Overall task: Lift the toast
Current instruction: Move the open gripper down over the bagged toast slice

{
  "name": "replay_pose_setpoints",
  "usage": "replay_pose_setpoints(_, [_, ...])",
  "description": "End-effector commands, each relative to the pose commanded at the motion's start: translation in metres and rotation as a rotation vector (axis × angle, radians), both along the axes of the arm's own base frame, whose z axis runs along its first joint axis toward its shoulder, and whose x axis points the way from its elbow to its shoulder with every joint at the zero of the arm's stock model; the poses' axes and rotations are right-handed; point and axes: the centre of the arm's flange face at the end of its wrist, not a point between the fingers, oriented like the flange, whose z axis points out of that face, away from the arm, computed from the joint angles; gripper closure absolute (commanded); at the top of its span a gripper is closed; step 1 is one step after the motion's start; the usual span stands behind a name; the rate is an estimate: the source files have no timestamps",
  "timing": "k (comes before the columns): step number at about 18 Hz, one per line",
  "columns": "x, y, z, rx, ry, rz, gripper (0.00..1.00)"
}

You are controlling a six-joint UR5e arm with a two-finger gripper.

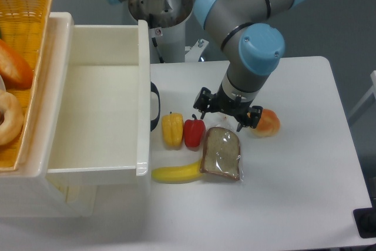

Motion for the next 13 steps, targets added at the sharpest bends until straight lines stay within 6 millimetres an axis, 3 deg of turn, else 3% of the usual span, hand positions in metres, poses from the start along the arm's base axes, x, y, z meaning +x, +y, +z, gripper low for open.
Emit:
replay_pose_setpoints(8, [0.0, 0.006, -0.004, 0.007, 0.01, 0.003, 0.0])
replay_pose_setpoints(13, [0.001, 0.006, -0.022, 0.025, 0.033, 0.006, 0.0])
